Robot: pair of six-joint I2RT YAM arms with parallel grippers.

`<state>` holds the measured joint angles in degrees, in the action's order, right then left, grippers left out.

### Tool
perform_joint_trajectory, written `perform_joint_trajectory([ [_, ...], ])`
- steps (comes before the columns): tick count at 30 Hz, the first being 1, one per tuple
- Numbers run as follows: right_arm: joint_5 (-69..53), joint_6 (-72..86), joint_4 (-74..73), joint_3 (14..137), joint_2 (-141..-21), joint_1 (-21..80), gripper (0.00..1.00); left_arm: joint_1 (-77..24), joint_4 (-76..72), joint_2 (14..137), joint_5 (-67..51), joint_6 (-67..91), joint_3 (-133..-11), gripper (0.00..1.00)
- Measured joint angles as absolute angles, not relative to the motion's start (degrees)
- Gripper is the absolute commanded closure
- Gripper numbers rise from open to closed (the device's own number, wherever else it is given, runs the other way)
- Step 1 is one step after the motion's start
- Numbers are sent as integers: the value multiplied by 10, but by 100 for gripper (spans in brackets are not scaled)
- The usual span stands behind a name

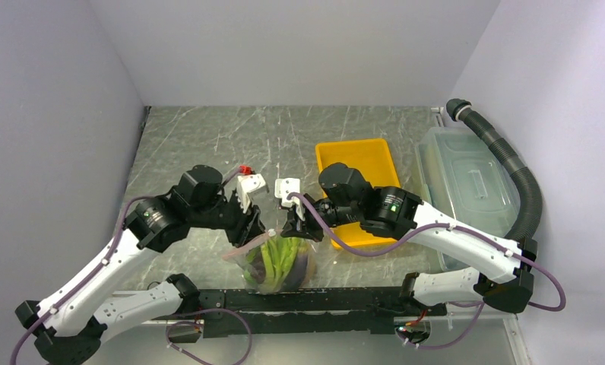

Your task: Place the food in the zip-top bag and seal the zipper

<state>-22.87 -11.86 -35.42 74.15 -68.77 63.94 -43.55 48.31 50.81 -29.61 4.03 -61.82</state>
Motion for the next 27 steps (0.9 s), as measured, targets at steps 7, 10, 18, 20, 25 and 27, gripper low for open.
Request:
perform_joint_trajectory([
  [7,-218,-119,-350,741,-684,639,100,-437,509,497,-254,41,-688,51],
  [10,-213,-119,-349,738,-682,639,100,-437,519,486,-232,41,-714,48],
  [18,-200,-118,-345,734,-678,639,100,-437,514,448,-218,51,-721,46],
  [20,-197,-118,-345,734,-678,639,100,-437,512,453,-225,58,-721,46],
  [25,-195,-118,-345,734,-678,639,100,-437,508,479,-249,78,-726,46],
  [27,-195,-118,-345,734,-678,639,100,-437,507,488,-259,86,-727,46],
])
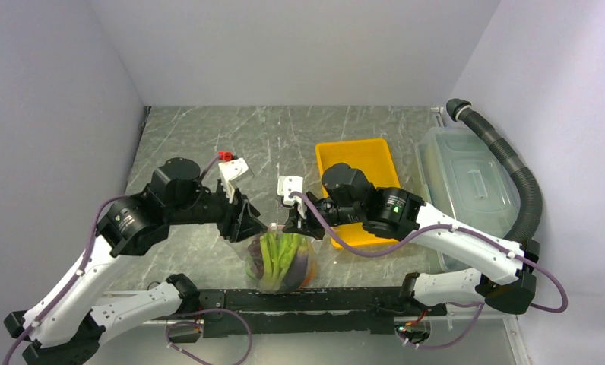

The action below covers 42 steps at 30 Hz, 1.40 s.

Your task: Place the food in the zip-top bag and seal the zipper

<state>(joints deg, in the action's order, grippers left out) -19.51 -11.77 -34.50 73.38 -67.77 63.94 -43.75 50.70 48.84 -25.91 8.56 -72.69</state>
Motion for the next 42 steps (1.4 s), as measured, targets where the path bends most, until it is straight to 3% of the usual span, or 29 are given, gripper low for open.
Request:
perform_joint_trajectory([
  [42,-196,-118,-338,728,-678,639,100,-438,517,505,-320,120,-723,50],
])
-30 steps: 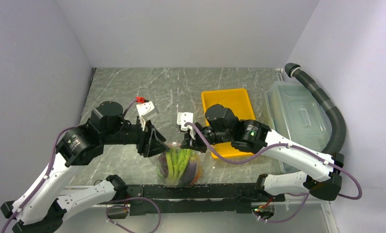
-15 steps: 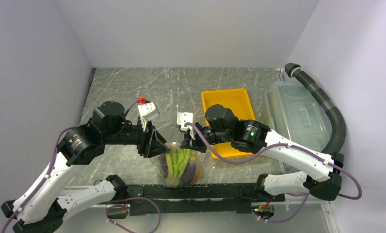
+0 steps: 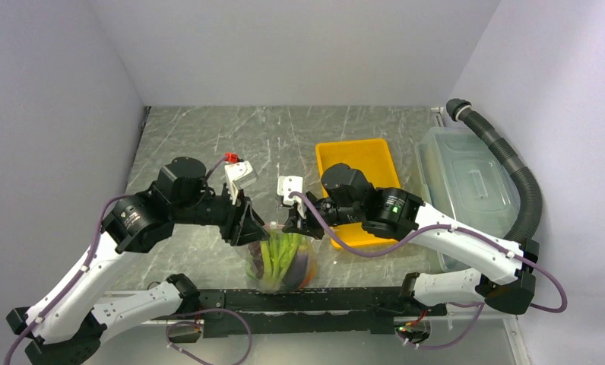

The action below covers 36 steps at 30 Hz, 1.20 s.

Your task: Place the food in the zip-top bag and seal the zipper

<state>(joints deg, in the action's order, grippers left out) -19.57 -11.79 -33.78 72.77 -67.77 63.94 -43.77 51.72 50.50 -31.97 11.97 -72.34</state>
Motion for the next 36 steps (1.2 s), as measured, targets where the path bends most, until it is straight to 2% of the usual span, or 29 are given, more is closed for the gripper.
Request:
perform_joint_trajectory([
  [24,-193,-118,-340,728,-678,639,100,-437,522,532,-397,130,-723,55],
  [36,-186,-118,-341,727,-677,638,100,-437,526,543,-373,134,-714,55],
])
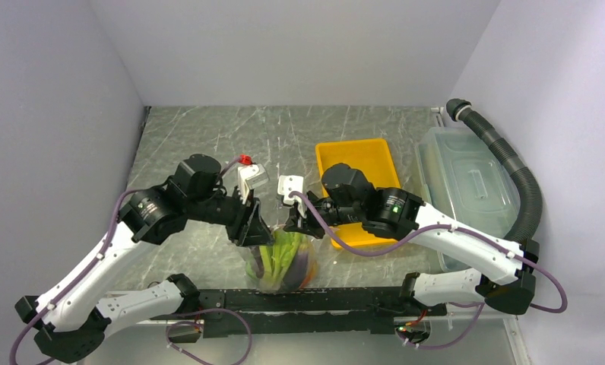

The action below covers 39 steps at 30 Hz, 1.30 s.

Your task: Place the food in the zip-top bag and seal the zipper

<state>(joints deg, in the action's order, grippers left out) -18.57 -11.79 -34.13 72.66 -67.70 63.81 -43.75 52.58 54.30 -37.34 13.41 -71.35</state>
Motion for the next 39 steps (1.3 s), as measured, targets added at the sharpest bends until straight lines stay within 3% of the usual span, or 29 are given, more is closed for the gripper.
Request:
perform_joint_trajectory([
  [12,-211,-120,-347,719,-662,638,100,-438,513,559,-348,145,-702,55],
  [39,-220,-118,-340,713,-652,639,100,-437,481,556,-413,166,-694,52],
])
